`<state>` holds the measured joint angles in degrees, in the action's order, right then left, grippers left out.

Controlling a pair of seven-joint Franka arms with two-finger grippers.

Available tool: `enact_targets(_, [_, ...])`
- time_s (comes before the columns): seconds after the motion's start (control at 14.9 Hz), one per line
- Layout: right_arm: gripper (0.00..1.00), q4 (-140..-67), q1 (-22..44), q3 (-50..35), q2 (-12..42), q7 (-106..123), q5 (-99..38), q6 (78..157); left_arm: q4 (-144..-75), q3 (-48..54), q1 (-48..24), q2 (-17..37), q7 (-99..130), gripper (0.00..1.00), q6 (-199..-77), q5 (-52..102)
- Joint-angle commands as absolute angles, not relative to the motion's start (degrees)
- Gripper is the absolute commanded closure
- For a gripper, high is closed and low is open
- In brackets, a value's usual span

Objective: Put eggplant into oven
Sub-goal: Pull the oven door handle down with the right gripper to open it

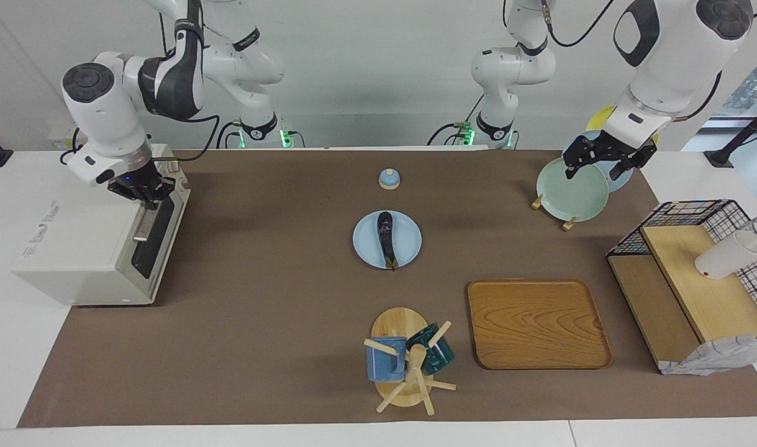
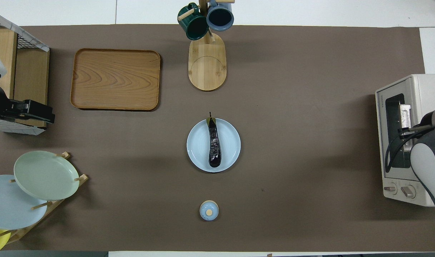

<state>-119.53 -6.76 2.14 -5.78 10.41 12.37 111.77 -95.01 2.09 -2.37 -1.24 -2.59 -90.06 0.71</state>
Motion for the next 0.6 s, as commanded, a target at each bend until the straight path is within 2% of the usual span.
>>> enact_targets(0.0, [1.0,-124.1,-6.95,1.85,-4.58,10.81,10.47,119.18,-96.59,2.37,-2.37,-2.9,-3.34,0.0,-89.92,0.35])
enact_targets(0.54, [1.0,-124.45,-2.37,1.58,1.31,5.37,7.03,126.9,-95.71,2.81,-2.55,-2.81,-3.69,0.0,-88.95,-0.17])
